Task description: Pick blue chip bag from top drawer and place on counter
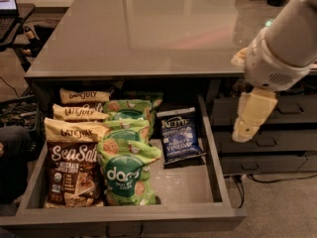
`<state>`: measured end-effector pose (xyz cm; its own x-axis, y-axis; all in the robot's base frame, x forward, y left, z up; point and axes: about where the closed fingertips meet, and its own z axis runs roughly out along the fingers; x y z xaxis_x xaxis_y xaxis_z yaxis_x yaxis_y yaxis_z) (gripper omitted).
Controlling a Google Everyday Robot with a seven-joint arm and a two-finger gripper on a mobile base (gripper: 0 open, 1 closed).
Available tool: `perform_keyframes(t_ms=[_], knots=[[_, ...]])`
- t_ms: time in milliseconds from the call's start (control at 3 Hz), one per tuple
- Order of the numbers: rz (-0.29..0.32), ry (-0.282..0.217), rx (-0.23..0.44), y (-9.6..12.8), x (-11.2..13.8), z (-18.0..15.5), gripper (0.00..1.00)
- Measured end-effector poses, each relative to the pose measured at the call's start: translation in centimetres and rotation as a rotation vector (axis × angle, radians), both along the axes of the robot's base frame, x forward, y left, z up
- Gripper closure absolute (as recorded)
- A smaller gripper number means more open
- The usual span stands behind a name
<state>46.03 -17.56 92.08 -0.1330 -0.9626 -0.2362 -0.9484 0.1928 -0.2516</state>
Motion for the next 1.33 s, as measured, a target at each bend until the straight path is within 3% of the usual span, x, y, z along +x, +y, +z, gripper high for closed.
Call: perform_keyframes(t_ms=[333, 667, 1000, 1333], knots=[[0.047, 0.023, 0.031, 2.9, 1.5, -3.4, 0.00], [0.047, 0.023, 0.031, 2.9, 1.5, -3.4, 0.00], [0.040, 0.032, 0.029, 4.6, 2.7, -6.7, 0.00], [0.030, 0.031, -0.001, 5.8, 5.5, -10.8, 0.00]])
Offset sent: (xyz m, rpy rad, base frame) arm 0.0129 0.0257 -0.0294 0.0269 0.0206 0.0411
